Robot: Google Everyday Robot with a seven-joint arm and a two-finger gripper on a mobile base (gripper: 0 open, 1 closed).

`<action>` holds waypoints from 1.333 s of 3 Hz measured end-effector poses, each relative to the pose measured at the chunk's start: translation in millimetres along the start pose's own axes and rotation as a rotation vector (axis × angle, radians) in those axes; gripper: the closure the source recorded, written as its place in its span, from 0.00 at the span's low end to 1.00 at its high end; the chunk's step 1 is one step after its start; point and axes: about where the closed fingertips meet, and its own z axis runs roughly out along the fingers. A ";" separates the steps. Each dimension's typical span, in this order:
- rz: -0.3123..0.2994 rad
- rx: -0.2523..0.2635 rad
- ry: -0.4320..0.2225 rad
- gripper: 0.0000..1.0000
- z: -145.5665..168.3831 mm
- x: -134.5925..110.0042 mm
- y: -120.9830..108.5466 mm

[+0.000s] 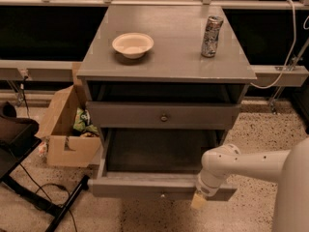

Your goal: Open middle drawer

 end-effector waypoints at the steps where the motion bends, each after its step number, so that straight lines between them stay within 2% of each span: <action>1: 0.000 0.000 0.000 0.64 -2.3 -0.6 -0.5; 2: 0.000 0.000 0.000 0.88 -5.3 -1.7 -2.0; 3: 0.000 0.000 0.000 1.00 -6.0 -1.9 -2.2; 4: 0.000 0.000 0.000 1.00 -6.0 -1.9 -2.2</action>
Offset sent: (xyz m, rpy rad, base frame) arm -0.1976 0.0140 0.0611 -0.1817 0.1946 -0.1370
